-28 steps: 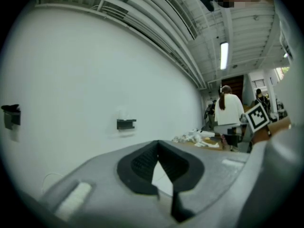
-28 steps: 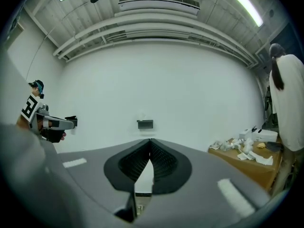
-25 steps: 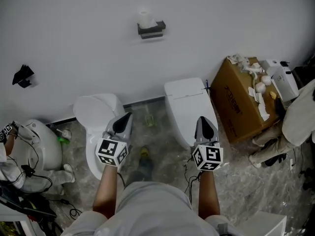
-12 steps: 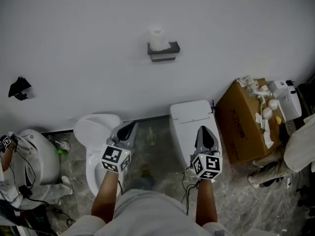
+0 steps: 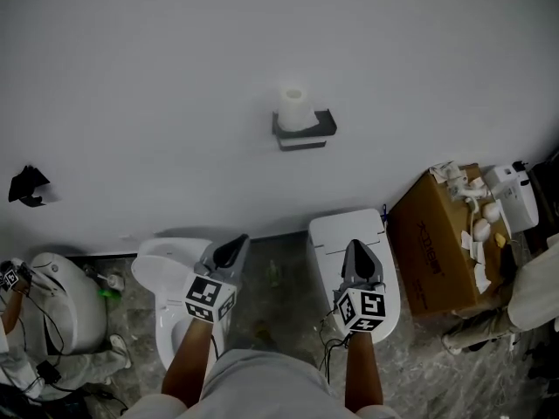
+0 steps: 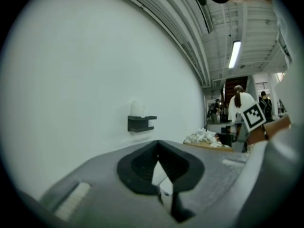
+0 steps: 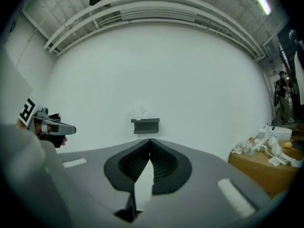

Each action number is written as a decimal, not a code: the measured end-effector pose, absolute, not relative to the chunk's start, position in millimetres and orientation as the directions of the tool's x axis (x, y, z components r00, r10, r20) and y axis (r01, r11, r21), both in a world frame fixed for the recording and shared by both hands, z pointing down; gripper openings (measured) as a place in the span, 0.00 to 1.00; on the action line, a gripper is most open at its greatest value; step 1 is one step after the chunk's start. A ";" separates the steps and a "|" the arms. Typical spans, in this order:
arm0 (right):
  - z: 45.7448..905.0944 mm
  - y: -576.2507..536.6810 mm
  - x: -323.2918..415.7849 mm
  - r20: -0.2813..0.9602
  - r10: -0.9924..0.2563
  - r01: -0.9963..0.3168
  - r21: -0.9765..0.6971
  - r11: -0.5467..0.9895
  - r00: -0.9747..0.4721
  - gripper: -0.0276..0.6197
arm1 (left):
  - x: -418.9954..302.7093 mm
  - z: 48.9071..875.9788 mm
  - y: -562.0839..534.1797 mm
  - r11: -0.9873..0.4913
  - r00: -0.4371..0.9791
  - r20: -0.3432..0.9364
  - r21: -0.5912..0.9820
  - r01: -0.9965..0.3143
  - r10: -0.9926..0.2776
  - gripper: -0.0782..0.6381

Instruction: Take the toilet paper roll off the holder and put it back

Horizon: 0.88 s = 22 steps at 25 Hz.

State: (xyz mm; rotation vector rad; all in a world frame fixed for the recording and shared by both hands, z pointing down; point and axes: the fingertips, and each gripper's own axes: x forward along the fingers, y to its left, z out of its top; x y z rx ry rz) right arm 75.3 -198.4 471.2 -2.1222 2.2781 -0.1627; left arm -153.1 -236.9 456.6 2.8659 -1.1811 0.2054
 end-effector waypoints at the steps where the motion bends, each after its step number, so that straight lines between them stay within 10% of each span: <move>1: 472.0 -203.9 74.7 0.056 -0.996 -0.994 -0.091 0.067 -0.073 0.05 | -153.4 457.4 -242.8 -0.711 0.703 0.137 -0.016 -0.703 -0.698 0.11; 22: 453.0 -335.4 123.6 0.056 -0.985 -0.986 -0.060 0.158 -0.161 0.05 | -97.2 449.9 -359.8 -0.664 0.657 0.133 -0.012 -0.748 -0.742 0.11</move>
